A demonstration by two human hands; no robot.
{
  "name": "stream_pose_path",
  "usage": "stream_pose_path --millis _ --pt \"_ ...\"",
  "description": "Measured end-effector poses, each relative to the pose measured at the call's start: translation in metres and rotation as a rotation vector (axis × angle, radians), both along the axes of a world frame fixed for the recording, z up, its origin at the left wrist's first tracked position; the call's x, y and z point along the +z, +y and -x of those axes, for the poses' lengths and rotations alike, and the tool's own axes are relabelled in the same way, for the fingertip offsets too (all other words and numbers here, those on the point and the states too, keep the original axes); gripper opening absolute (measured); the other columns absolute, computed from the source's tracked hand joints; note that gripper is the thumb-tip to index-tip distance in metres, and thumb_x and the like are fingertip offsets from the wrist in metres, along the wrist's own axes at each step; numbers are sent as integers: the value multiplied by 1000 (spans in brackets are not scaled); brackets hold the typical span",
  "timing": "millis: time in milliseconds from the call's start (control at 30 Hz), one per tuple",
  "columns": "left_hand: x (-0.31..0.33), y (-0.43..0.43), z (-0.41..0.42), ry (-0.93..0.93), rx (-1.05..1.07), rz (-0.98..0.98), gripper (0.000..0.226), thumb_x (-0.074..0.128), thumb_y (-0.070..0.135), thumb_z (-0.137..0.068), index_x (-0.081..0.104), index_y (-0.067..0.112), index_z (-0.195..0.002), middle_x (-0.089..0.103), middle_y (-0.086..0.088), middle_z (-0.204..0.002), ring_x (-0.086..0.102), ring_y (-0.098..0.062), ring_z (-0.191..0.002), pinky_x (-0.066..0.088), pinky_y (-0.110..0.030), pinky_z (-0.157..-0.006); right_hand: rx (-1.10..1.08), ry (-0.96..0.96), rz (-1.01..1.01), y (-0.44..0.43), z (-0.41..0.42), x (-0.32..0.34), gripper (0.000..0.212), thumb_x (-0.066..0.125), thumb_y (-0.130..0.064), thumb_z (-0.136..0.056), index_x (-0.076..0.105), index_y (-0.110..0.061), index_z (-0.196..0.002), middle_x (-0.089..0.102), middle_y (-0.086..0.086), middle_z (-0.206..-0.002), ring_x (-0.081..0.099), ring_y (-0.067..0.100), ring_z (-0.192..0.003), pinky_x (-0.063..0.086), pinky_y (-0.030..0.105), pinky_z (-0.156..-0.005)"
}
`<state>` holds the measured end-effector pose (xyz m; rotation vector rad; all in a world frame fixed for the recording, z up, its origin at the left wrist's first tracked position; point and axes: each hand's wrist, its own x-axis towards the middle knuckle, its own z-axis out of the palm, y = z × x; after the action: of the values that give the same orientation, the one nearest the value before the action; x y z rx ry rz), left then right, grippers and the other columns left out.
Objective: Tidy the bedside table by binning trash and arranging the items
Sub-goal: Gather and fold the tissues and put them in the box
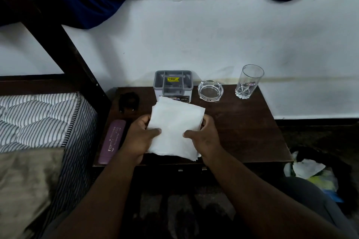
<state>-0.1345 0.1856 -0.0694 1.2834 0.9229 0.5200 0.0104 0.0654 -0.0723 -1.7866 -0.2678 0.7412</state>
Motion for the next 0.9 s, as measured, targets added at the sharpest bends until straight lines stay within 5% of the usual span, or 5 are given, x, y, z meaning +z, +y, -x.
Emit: stream_pose_path --millis 100,233,367,500,900 --pt "3 2 2 -94 7 54 35 63 -15 -88 70 13 -108 79 -12 -107 72 -34 -100 57 -48 -92 -68 240 -150 -2 -8 7 84 80 14 -66 44 -5 -140 66 21 -126 68 38 -111 58 54 -91" --pt "3 4 4 -153 -38 76 39 64 -10 -90 70 15 -120 77 -13 -118 73 -34 -109 59 -49 -93 11 463 -287 -9 -22 17 47 72 14 -76 63 6 -122 72 29 -115 73 42 -96 62 52 -79" --pt "6 0 0 -197 -63 0 42 68 -8 -89 75 22 -117 78 -7 -120 75 -23 -109 62 -36 -85 27 308 -343 -8 -24 15 26 74 10 -77 74 -5 -98 80 13 -91 75 27 -78 61 33 -60" --pt "7 -2 -6 -200 7 -121 48 71 -12 -84 80 34 -95 82 6 -101 77 -8 -94 59 -20 -74 63 163 -428 -4 -23 15 31 74 9 -80 75 -9 -105 80 11 -97 76 25 -86 64 43 -77" --pt "7 -5 -12 -253 -27 -153 54 78 -3 -83 64 11 -133 74 -6 -127 71 -24 -118 59 -35 -96 136 55 -426 -3 -20 16 59 77 16 -71 65 -8 -123 75 16 -115 72 33 -106 60 50 -90"
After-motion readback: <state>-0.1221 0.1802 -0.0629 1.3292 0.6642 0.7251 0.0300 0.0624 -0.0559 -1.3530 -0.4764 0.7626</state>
